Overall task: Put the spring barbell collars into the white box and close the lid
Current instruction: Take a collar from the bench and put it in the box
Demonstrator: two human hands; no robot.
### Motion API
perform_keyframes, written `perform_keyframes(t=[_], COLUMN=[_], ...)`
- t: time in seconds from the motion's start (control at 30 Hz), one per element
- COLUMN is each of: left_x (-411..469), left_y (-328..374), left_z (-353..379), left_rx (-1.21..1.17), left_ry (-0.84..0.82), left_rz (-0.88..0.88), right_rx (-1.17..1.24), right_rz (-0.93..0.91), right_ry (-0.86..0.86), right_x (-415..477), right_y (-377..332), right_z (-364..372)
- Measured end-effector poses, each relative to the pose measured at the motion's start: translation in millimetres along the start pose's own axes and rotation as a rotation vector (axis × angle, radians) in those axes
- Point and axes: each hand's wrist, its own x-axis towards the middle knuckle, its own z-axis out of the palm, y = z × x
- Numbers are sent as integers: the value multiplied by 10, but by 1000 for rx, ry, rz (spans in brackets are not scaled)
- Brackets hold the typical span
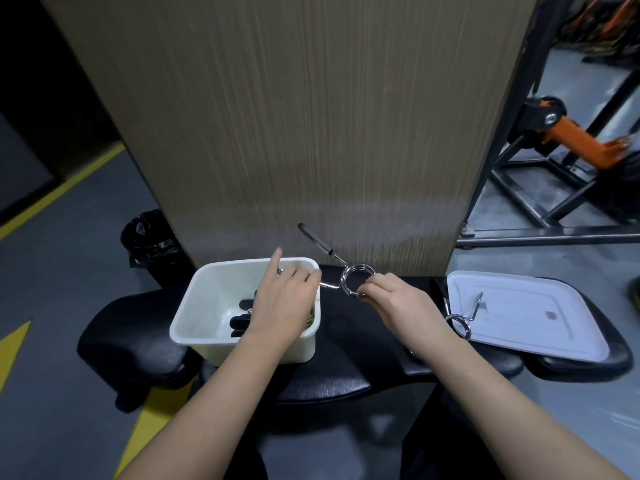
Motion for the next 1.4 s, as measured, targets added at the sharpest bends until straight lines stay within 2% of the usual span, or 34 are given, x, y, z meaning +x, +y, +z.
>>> perform_keyframes(t=[0.13, 0.3, 0.47, 0.6, 0.67, 0.8, 1.03, 1.27, 1.4], left_x=[-60, -200, -336, -434, -496, -606, -658, -315, -188], left_y=[-166, -308, -441, -585, -692, -896, -1082, -949, -872], left_z=[61, 171, 201, 215, 250, 272, 559, 783, 954], left_rx=[-82, -162, -311, -451, -471, -456, -349, -264, -295], left_ry=[-47, -92, 55, 119, 81, 20, -259, -388, -475], left_rz=[-13, -36, -160, -348, -425, -474, -391, -274, -260], right_rx=[-23, 34, 183, 389, 501, 513, 675, 721, 742], right_rz=[-54, -30, 25, 134, 240, 304, 404, 458, 460], right_ry=[-29, -56, 35, -53, -160, -404, -342, -318, -320], right_x=[48, 76, 222, 326, 377, 362, 195, 179, 175], right_y=[-98, -198, -436, -717, -827, -914, -873, -874, -853], right_z=[-14, 35, 22, 82, 148, 471, 799, 855, 884])
